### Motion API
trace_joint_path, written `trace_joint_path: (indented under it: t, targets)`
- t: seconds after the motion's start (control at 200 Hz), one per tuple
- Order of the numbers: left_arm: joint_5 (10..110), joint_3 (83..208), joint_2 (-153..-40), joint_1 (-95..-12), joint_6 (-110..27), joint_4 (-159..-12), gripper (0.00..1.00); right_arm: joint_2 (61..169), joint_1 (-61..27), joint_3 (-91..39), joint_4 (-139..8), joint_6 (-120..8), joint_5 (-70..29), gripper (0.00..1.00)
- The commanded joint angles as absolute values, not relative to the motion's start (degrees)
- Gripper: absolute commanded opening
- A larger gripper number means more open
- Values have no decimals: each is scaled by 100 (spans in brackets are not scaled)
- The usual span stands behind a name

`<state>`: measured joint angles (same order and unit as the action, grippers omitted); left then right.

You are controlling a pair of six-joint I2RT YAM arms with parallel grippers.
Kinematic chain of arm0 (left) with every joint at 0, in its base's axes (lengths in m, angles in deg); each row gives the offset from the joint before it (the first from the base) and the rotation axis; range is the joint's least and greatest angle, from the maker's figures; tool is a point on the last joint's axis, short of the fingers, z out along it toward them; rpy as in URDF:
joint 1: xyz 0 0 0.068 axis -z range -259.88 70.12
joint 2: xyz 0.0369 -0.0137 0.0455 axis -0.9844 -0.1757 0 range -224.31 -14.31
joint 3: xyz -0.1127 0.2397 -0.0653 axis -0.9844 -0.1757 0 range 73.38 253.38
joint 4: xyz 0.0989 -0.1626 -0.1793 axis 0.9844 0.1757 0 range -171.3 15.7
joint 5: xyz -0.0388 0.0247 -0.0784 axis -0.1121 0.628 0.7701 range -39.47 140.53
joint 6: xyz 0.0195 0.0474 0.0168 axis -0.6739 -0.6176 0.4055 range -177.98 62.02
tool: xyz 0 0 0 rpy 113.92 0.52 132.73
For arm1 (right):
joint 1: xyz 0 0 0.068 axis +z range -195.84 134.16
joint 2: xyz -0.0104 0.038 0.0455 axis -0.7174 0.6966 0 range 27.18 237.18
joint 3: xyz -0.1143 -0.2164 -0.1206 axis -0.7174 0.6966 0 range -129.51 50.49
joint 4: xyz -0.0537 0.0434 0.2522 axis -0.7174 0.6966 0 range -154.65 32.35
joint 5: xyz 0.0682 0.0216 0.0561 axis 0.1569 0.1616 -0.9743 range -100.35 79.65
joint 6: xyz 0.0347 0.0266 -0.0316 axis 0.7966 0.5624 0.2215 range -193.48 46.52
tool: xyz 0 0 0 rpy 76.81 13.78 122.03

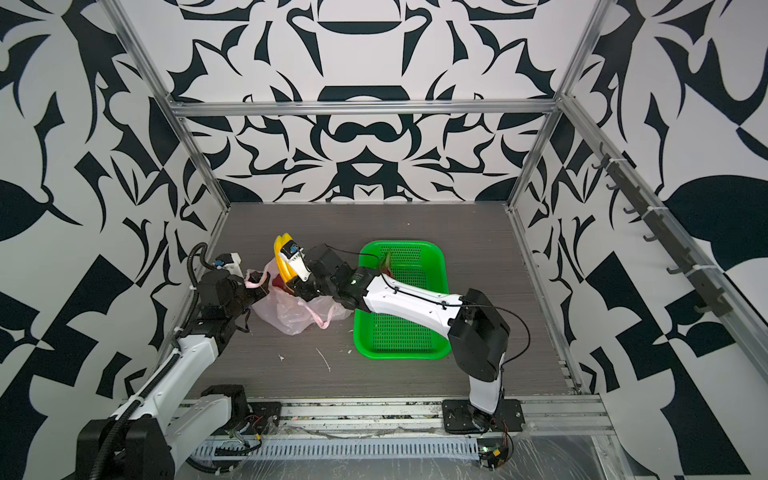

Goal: Untie the knot of the plastic bag and take out the fruit
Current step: 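Lift the yellow bananas up out of the pink bag with the right gripper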

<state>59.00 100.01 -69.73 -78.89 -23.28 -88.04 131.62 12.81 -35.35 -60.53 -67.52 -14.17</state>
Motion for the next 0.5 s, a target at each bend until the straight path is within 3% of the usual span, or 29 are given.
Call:
trace_joint_path:
  t: [0.0, 0.495]
  targets:
    - [5980, 9846, -6868, -7906, -2308, -8736, 0, 12946, 1321, -3651, -6742, -6569, -1240, 20]
    - [6142, 9692, -6626, -7900, -2261, -8683, 0, 13393, 1449, -4074, -7715, -5979, -1012, 20]
